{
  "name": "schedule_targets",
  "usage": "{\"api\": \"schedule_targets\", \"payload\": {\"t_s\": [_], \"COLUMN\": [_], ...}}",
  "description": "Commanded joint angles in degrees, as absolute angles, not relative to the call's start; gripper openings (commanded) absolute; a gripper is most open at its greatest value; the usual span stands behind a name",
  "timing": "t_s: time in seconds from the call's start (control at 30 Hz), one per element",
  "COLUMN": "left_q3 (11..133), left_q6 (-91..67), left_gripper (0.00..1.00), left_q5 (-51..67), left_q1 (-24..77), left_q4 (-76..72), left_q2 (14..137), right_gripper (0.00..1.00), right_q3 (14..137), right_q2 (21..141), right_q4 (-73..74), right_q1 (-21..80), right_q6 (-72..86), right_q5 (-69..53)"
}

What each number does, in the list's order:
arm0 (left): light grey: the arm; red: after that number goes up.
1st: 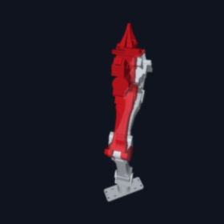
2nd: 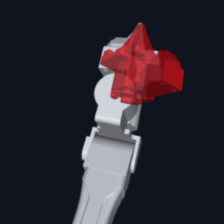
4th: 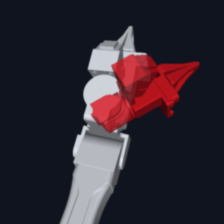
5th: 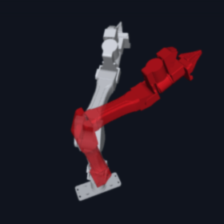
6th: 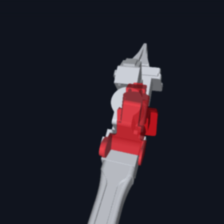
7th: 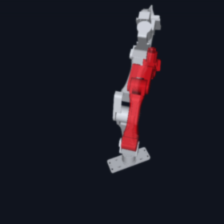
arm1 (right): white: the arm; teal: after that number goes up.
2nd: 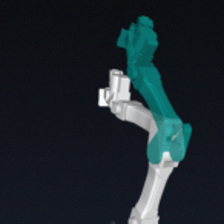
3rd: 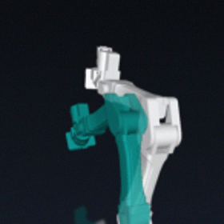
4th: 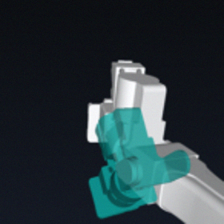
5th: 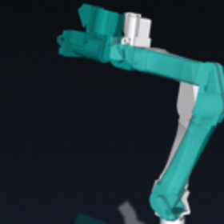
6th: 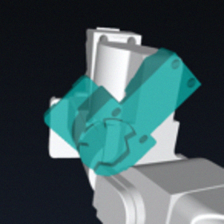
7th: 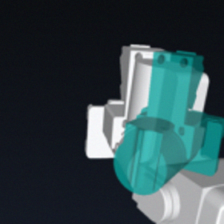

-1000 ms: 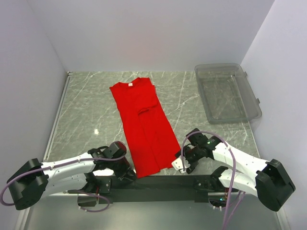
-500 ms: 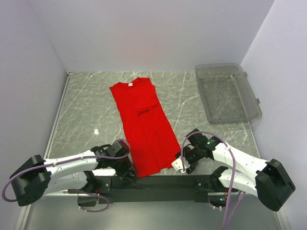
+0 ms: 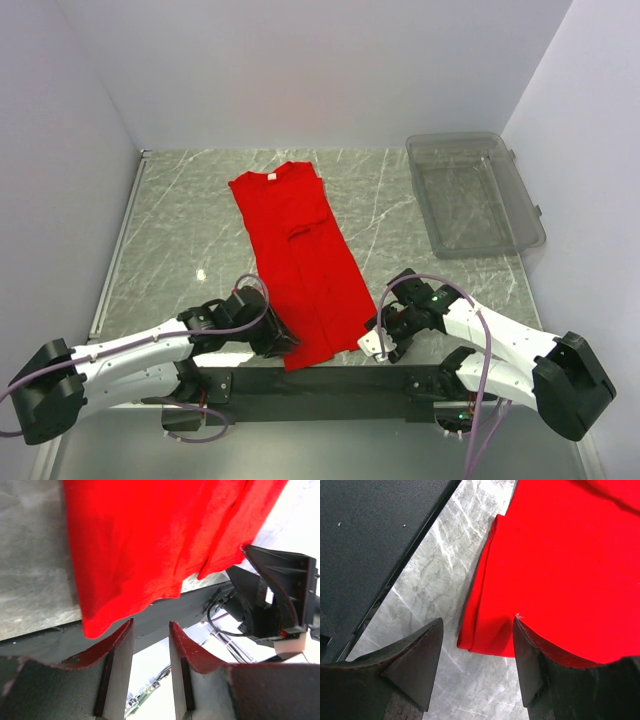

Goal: Fold and stack the t-shirts
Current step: Fold the tshirt

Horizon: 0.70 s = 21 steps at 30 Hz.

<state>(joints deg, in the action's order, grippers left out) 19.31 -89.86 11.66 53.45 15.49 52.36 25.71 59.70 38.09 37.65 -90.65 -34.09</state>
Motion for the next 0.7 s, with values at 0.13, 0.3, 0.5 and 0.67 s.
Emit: {"api": "schedule_targets", "payload": {"t_s": [0.13, 0.3, 0.5, 0.67], "left_q3": [21.18, 24.52, 23.65, 22.76], "left_q6": [-89.13, -86.14, -86.04, -85.34], "left_gripper": [0.4, 0.43, 0.45, 0.45], "left_q5": [12.04, 10.11, 12.29, 14.68], "left_q1": [53.52, 53.44, 53.52, 53.44], "left_q4": [21.26, 28.63, 28.39, 24.97], "left_q2": [56.33, 56.52, 56.24, 58.44], "right_gripper": [0.64, 0.64, 0.64, 0.64], "right_q3": [25.66, 25.58, 25.49, 25.4], "right_q2": [58.54, 58.27, 58.18, 58.36], "right_q4": [37.35, 37.44, 37.27, 37.0], "right_q1": [38.06, 38.06, 38.06, 38.06], "right_q6": [-90.7, -90.79, -90.53, -90.79], "right_q5": [-35.33, -35.25, -35.25, -35.07]}}
